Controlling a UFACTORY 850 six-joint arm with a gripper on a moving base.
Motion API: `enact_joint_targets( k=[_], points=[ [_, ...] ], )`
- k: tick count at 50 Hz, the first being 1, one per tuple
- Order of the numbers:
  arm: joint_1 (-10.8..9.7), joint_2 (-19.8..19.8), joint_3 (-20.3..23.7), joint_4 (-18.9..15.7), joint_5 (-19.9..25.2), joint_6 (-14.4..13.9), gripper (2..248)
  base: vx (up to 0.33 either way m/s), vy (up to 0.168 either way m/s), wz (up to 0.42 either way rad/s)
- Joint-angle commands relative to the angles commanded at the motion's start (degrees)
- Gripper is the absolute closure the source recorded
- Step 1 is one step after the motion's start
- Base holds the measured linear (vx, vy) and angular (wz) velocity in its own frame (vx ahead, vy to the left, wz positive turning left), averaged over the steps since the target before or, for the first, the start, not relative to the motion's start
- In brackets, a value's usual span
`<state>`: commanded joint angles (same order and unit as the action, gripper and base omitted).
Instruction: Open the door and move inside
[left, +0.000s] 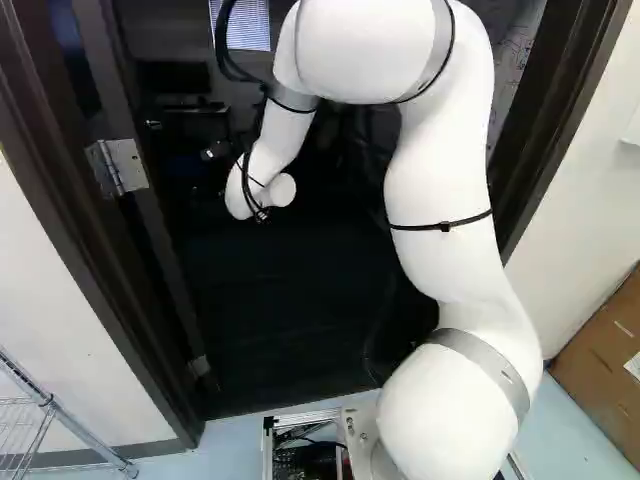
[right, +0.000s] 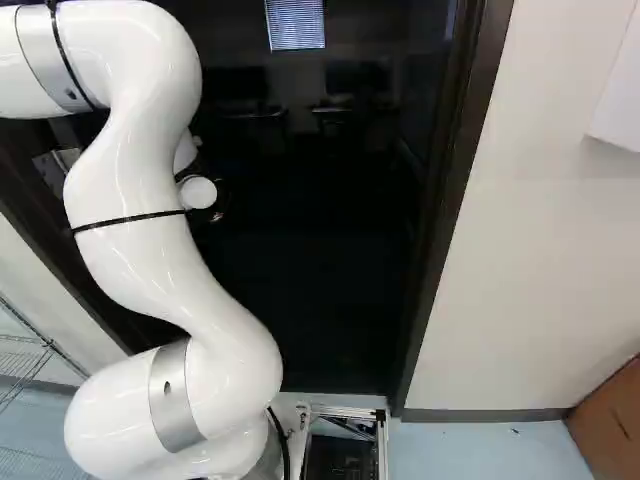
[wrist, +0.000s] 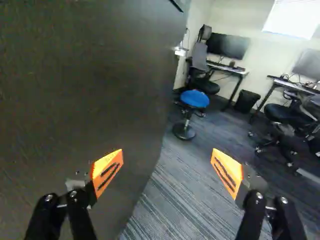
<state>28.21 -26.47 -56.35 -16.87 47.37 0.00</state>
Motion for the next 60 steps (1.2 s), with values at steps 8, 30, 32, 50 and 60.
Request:
enact_joint_targets(
  k=[8,30,32,50,60],
  points=[
    [-1.1,1.1,1.5,0.4,0.0,0.0,3,0.0,0.0,0.0],
    [-4.1,4.1,5.2,2.1,0.0,0.0,3,0.0,0.0,0.0],
    [-4.4,4.4,5.5,2.3,0.0,0.0,3,0.0,0.0,0.0],
    [-6.8,7.6,9.4,4.5,0.0,0.0,3,0.0,0.0,0.0],
    [-8.0,9.6,11.9,5.7,0.0,0.0,3,0.0,0.0,0.0]
  ],
)
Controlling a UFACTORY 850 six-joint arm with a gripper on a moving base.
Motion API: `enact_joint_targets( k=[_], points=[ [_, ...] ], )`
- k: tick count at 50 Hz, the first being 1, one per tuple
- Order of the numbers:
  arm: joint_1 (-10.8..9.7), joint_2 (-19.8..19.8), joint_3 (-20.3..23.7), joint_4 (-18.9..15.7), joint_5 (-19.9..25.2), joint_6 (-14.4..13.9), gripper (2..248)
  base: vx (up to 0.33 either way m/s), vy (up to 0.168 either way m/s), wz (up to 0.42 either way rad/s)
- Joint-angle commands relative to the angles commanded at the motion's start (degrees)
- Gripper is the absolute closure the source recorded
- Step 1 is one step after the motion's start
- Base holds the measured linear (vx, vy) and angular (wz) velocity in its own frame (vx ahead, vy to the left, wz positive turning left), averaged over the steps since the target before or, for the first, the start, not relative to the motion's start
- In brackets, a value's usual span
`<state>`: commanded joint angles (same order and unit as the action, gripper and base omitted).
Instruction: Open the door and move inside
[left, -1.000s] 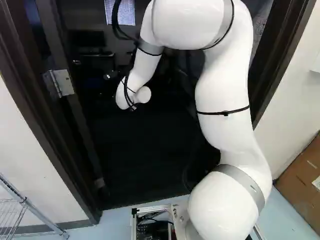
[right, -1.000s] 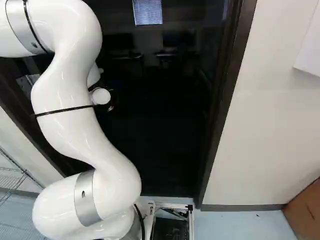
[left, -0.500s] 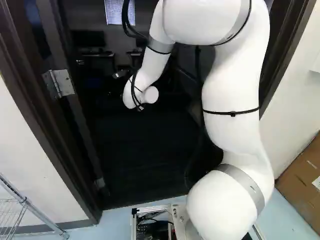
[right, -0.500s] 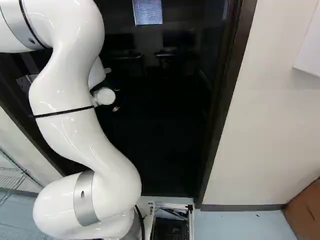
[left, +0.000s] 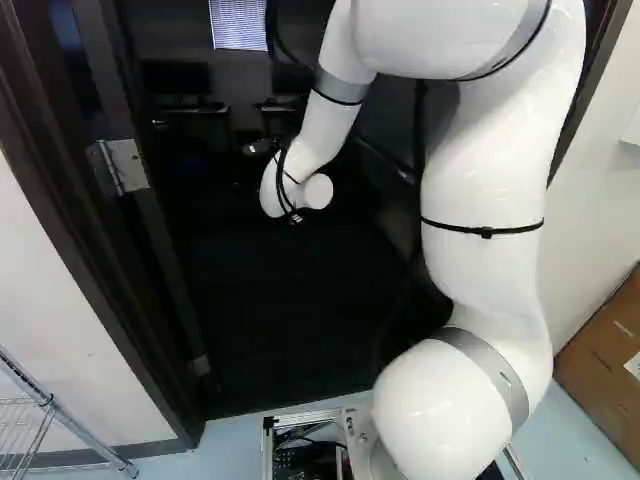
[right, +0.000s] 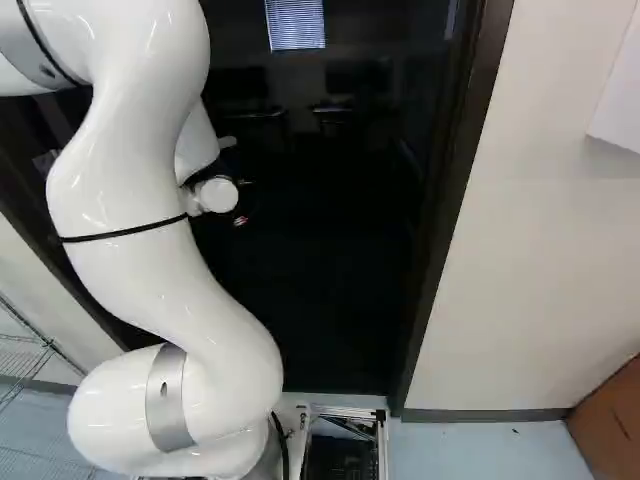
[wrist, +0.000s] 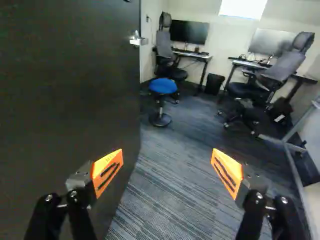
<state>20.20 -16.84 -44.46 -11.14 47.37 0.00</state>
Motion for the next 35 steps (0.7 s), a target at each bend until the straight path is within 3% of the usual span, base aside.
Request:
enact_joint_targets(
  k=[35],
  points=[
    [-2.6,8.5,9.7,4.4,0.0,0.0,3,0.0,0.0,0.0]
  ],
)
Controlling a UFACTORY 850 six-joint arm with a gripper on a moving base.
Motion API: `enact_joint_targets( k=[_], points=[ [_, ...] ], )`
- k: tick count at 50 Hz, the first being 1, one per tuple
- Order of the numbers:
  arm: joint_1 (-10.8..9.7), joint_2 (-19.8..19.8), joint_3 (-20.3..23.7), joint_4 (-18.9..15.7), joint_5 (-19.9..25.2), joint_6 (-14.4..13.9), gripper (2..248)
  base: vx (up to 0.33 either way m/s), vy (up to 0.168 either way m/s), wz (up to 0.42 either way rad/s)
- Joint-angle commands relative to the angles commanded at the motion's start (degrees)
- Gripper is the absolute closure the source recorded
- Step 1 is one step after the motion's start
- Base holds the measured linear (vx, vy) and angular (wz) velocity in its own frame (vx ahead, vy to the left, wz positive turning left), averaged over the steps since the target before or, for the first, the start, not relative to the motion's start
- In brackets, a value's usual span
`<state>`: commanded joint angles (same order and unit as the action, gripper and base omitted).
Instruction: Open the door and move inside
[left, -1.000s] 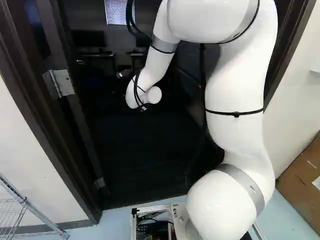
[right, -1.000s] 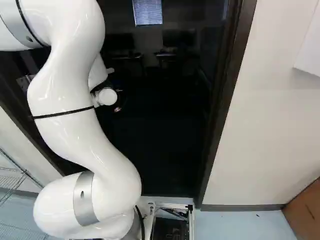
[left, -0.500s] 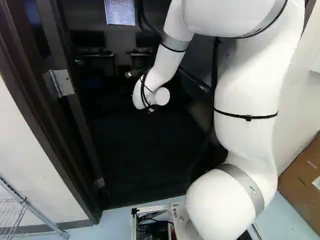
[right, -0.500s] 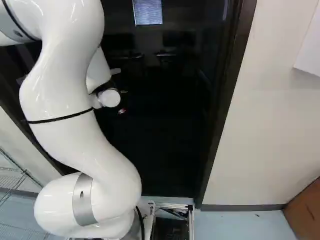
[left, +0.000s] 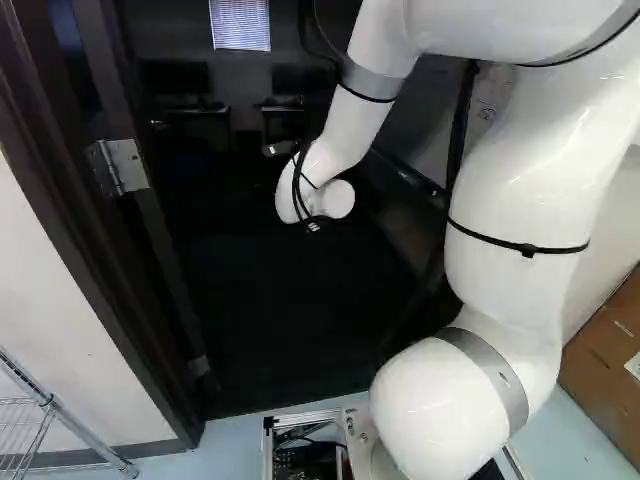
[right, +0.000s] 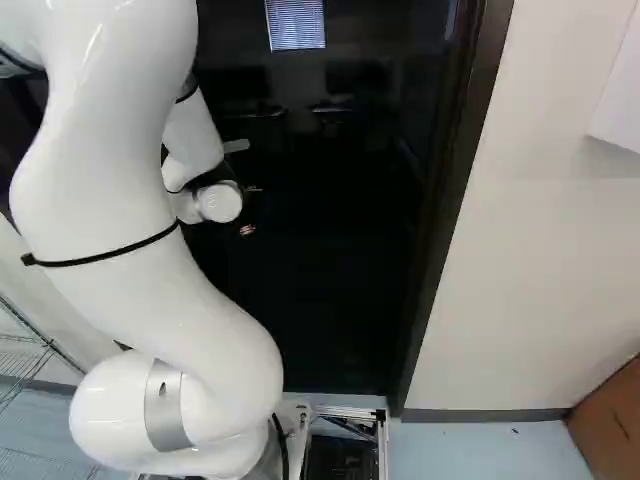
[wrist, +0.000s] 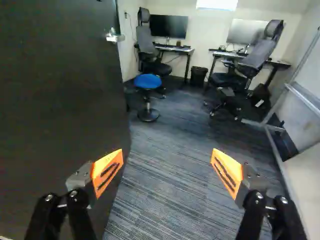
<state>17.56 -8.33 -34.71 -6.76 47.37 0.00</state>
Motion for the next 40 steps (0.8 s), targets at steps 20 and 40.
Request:
enact_joint_targets(
  k=[20,40],
  points=[
    [-1.3,5.7,6.1,2.3,0.0,0.0,3,0.0,0.0,0.0],
    [-2.7,11.6,12.1,2.5,0.0,0.0,3,0.0,0.0,0.0]
  ],
)
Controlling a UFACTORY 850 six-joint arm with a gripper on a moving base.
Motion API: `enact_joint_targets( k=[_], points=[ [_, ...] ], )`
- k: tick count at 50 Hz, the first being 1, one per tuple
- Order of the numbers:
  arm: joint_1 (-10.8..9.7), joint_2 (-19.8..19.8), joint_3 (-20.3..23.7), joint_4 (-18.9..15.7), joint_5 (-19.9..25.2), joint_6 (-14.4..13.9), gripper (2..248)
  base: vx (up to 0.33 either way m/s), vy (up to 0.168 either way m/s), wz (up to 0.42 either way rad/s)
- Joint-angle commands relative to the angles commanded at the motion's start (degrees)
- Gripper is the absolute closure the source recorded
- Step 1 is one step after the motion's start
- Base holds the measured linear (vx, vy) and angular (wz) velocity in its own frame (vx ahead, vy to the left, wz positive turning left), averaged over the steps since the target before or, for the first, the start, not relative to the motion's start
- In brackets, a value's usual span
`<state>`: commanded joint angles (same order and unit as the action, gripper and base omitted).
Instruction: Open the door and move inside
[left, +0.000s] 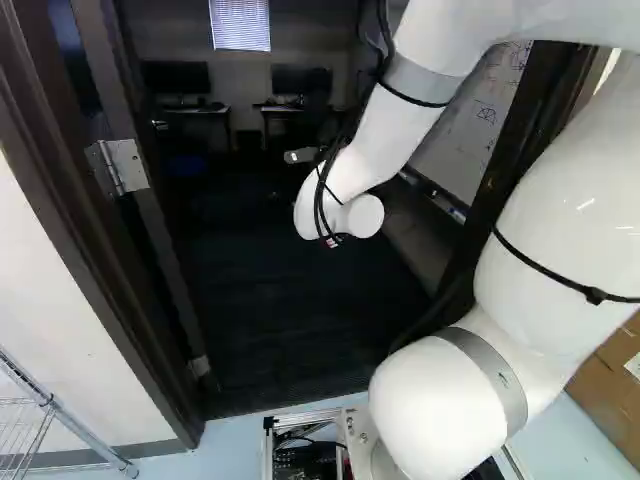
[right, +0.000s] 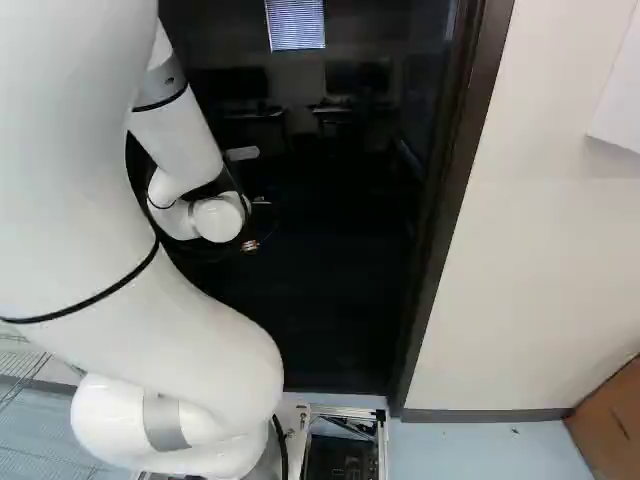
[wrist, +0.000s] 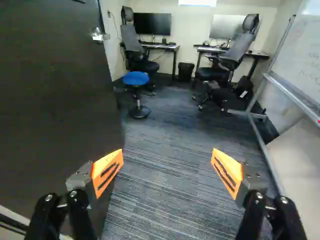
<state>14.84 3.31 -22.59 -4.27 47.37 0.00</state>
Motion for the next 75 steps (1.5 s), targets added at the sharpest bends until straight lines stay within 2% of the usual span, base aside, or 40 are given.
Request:
enact_joint_targets(
  k=[28,75],
  points=[
    [-3.3,8.2,7.7,0.0,0.0,0.0,3,0.0,0.0,0.0],
    [-3.7,8.8,8.2,0.0,0.0,0.0,3,0.0,0.0,0.0]
  ],
)
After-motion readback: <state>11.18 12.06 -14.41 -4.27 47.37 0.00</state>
